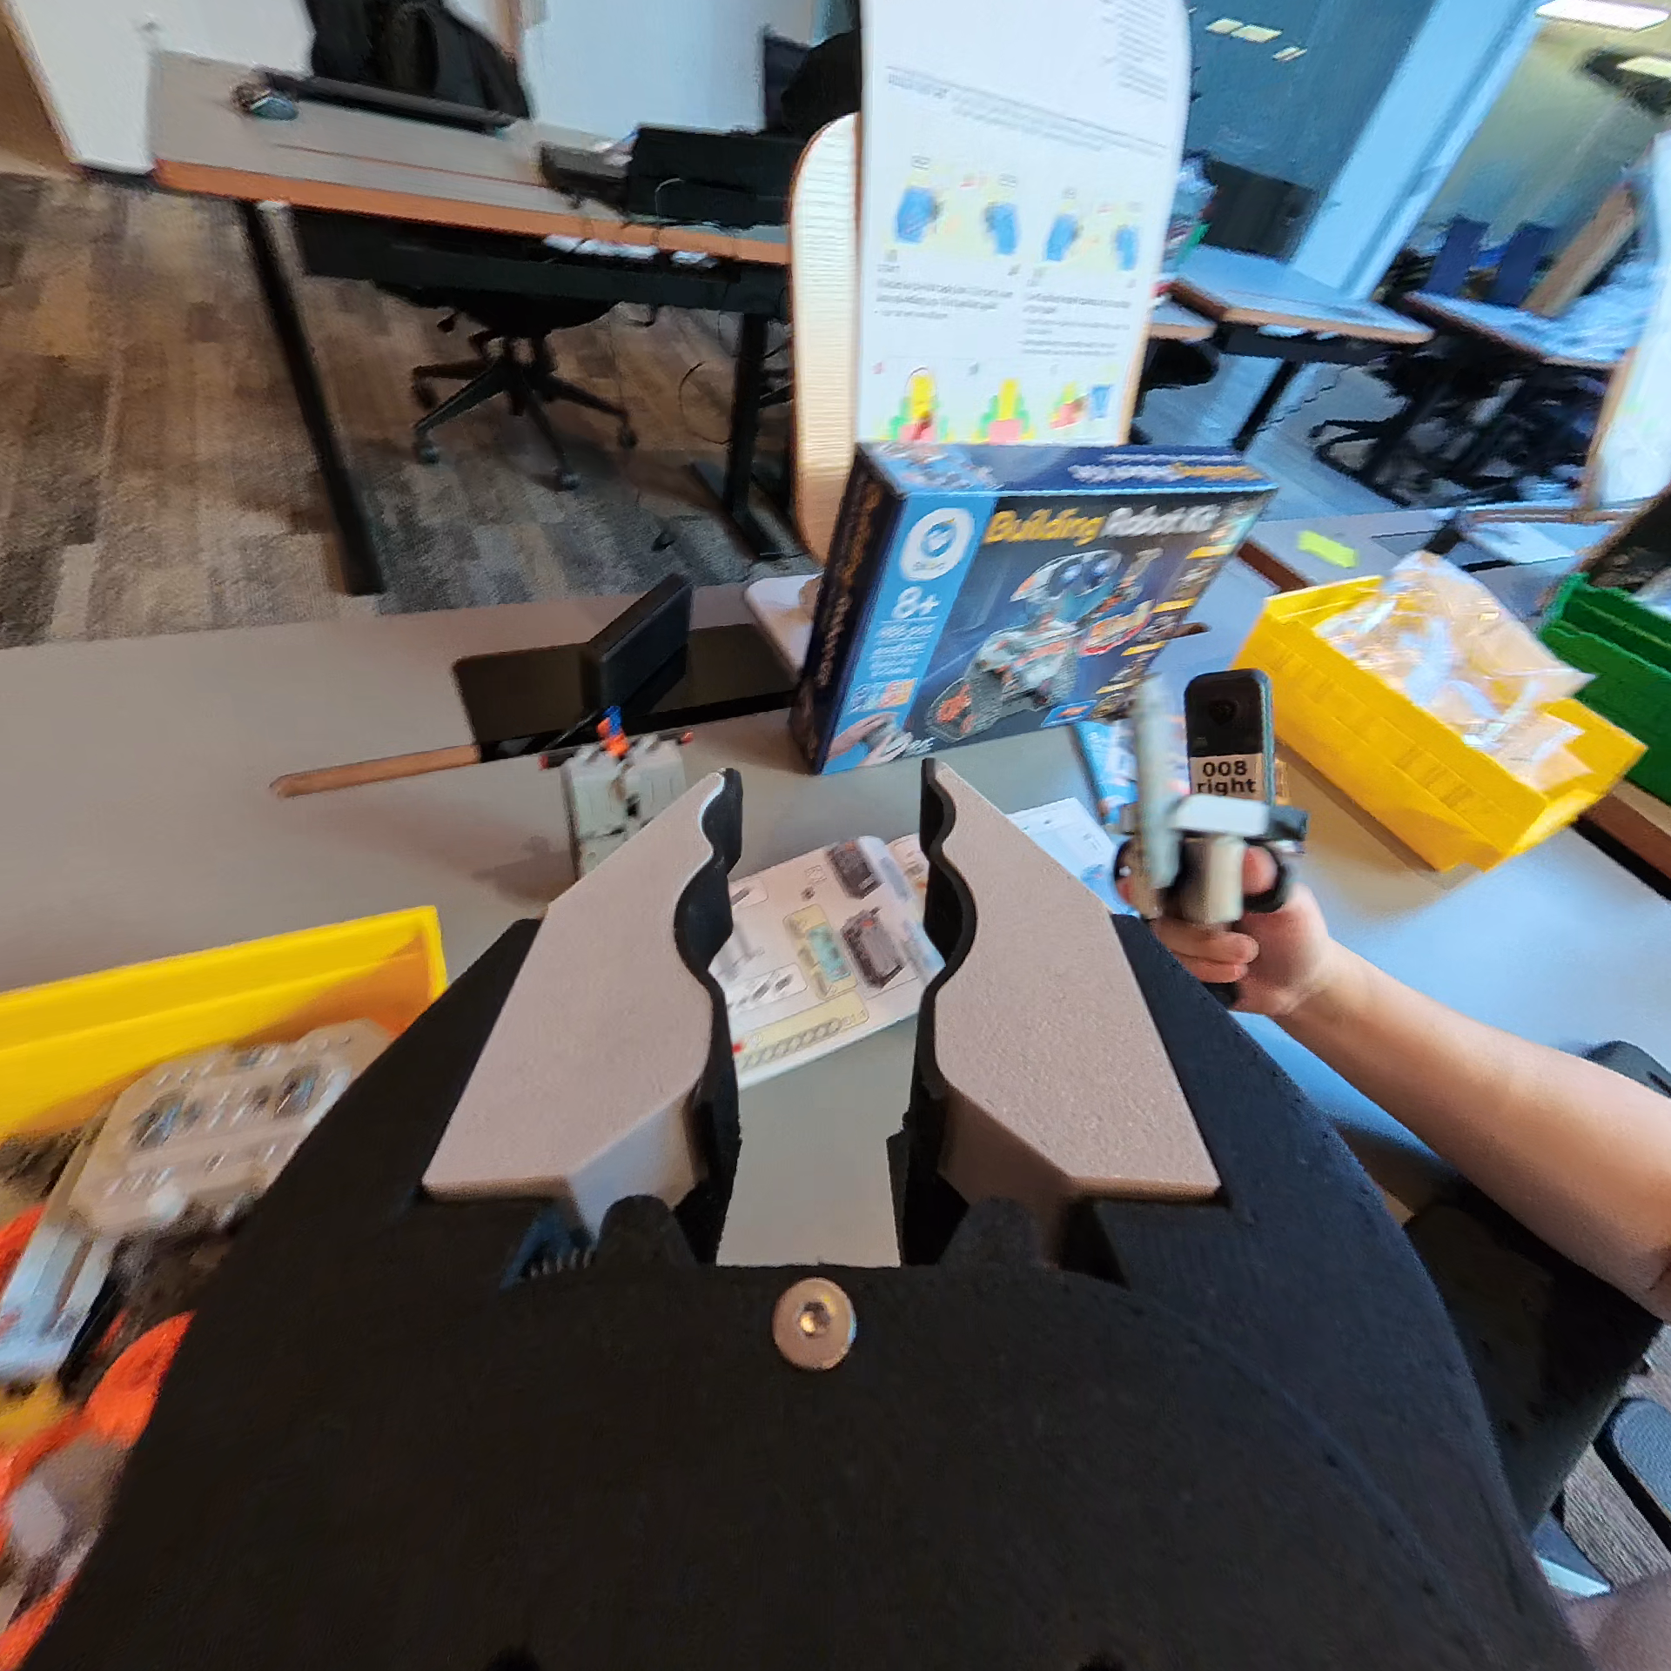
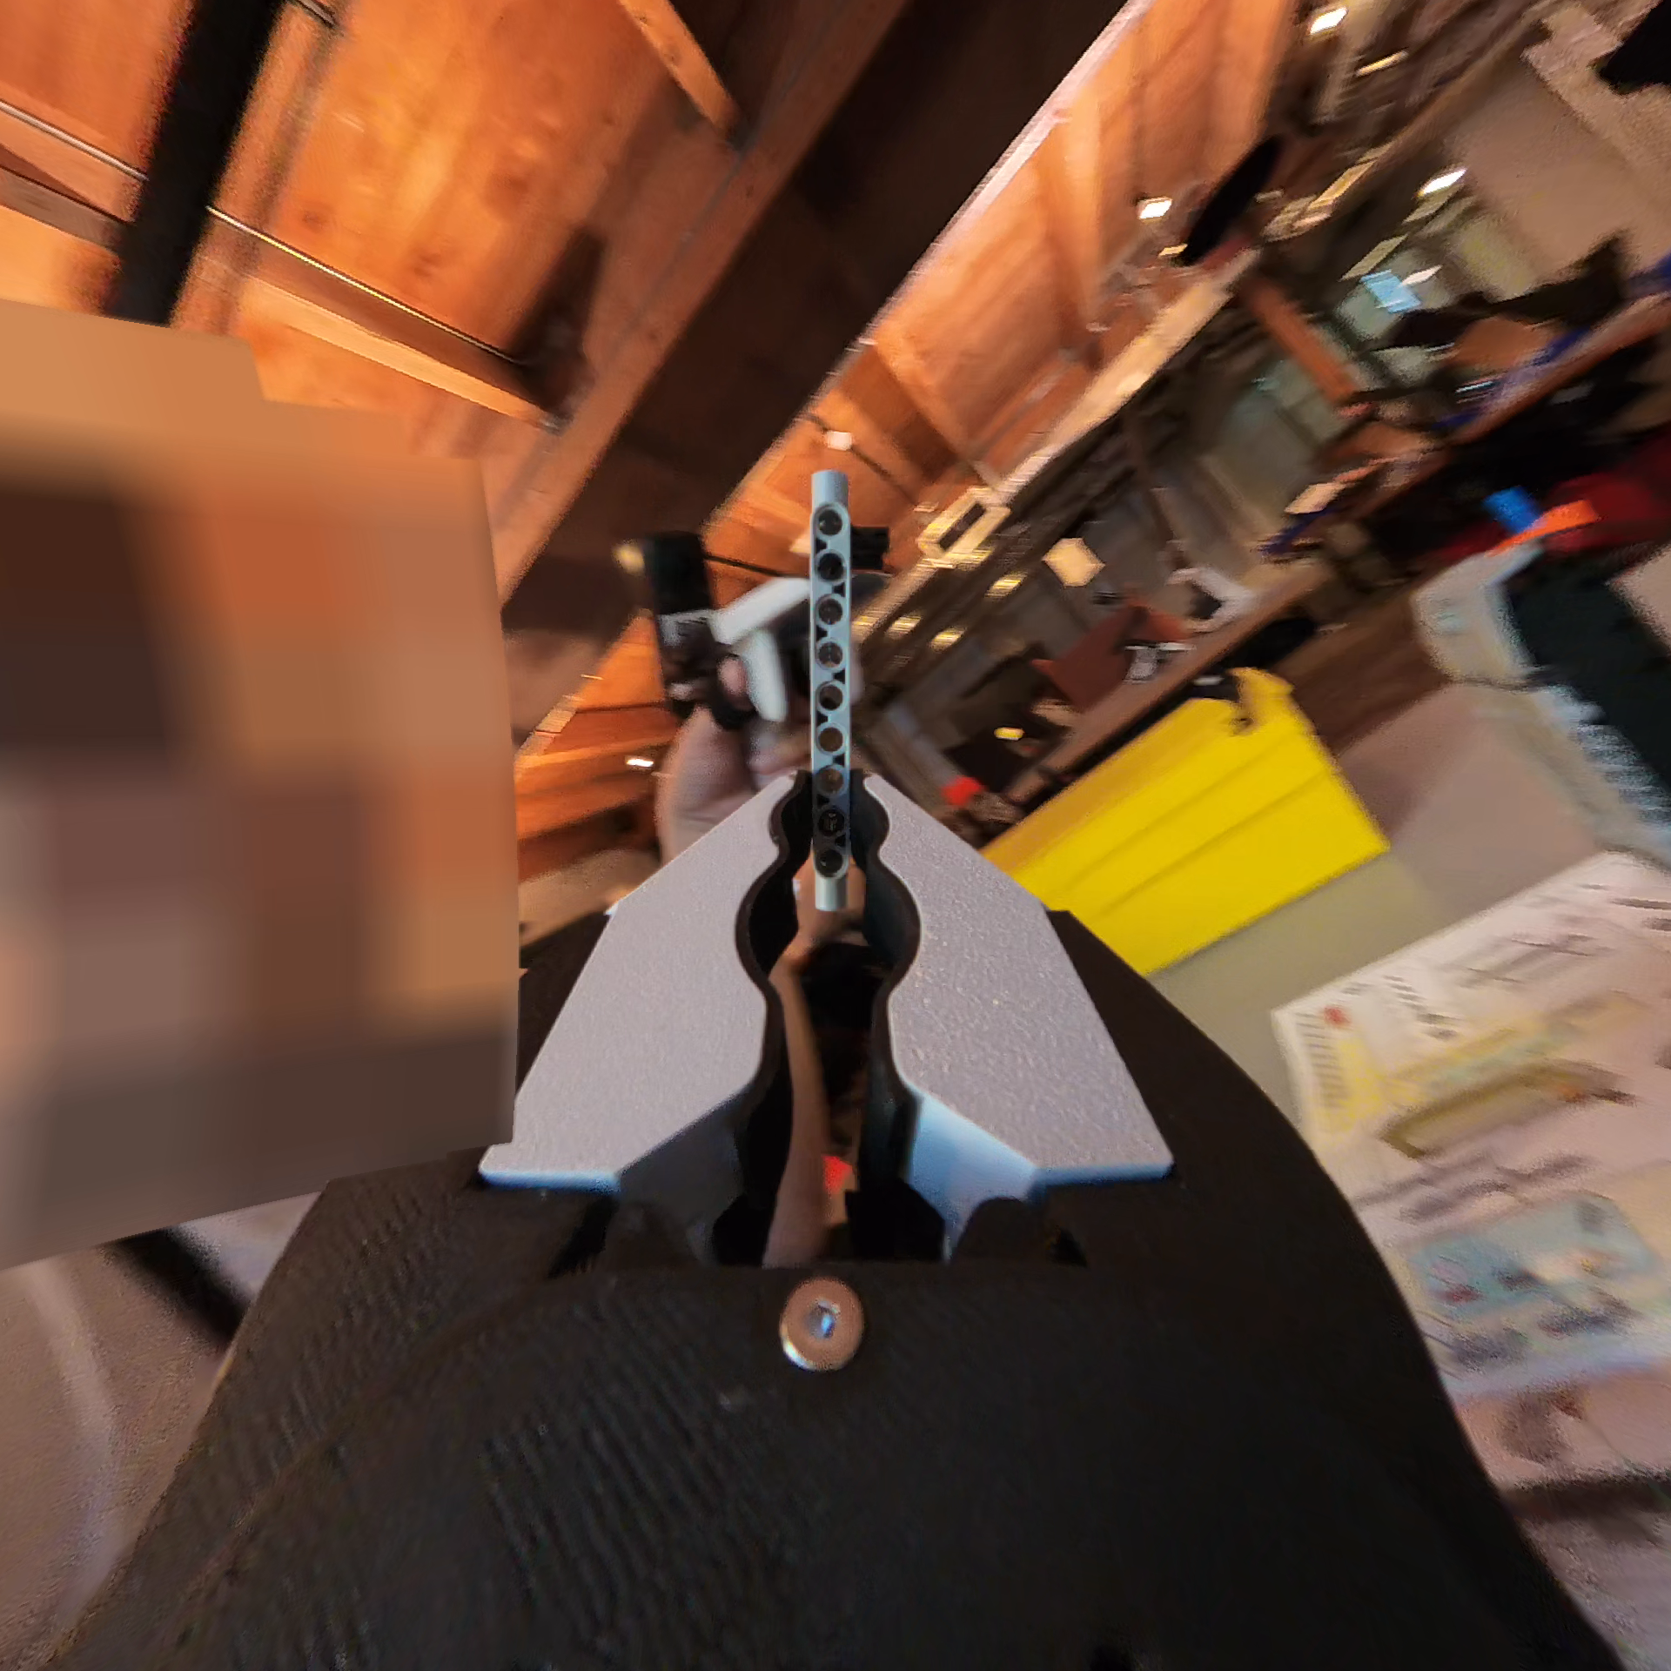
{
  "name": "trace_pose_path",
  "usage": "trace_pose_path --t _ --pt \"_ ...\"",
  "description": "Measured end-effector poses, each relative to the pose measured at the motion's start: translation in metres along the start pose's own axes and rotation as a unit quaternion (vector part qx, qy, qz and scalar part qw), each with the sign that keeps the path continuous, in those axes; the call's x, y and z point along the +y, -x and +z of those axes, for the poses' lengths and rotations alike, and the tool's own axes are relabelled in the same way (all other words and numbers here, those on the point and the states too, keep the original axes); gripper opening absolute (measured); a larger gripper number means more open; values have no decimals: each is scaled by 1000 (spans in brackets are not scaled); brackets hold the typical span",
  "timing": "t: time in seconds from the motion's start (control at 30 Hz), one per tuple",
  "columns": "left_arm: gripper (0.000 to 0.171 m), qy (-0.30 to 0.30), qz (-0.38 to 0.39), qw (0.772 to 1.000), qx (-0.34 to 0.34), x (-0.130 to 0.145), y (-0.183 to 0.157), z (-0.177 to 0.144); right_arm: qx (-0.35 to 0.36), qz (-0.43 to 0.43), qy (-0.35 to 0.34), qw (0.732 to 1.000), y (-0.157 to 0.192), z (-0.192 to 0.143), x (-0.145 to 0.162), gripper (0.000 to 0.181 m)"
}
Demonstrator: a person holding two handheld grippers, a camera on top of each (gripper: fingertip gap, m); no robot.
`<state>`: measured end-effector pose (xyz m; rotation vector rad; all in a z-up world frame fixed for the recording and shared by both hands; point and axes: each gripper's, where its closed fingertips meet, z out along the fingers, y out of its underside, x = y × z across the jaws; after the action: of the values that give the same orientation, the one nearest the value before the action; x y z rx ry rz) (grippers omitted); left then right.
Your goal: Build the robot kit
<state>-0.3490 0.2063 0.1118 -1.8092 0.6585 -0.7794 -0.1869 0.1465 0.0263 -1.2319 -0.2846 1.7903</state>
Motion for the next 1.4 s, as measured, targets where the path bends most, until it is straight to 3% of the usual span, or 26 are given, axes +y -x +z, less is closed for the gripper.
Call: trace_pose_path --t 0.07,0.13,0.23,0.37,0.57,0.7,0.87,0.97,1.07,1.17,1.23,1.33,1.4 --pt "36 -23 1 998 59 -7 -15 19 102 -65 19 993 -19 1 -2 6" --pt "34 -25 -19 988 151 -11 -40 30 204 -148 47 967 -30 -1 -6 6" --pt "33 -22 23 972 234 -9 -74 43 283 -258 89 920 -23 1 -11 6" --pt "41 -67 137 918 367 -2 -131 47 300 -317 96 895 1 10 -17 6" --pt "47 -153 82 887 428 -22 -141 40 342 -404 72 845 27 9 -36 6" --pt "51 -169 73 878 442 -10 -128 50 349 -450 85 817 39 16 -35 7" --pt "47 -183 -15 832 523 -13 -136 52 306 -443 81 839 59 24 -31 7" --pt "35 -132 16 857 497 3 -150 70 254 -412 81 871 70 29 -26 6" --pt "29 -118 16 853 508 7 -164 63 207 -360 74 907 75 32 -23 6" --pt "25 -94 22 863 496 16 -173 60 146 -312 83 935 80 38 -12 6" --pt "5 -99 30 863 495 21 -177 52 136 -294 94 941 75 40 -5 6" --pt "5 -110 -4 878 466 22 -165 48 114 -298 128 939 74 44 6 23" --pt "4 -76 -65 902 421 32 -144 52 130 -321 166 923 68 39 8 28"
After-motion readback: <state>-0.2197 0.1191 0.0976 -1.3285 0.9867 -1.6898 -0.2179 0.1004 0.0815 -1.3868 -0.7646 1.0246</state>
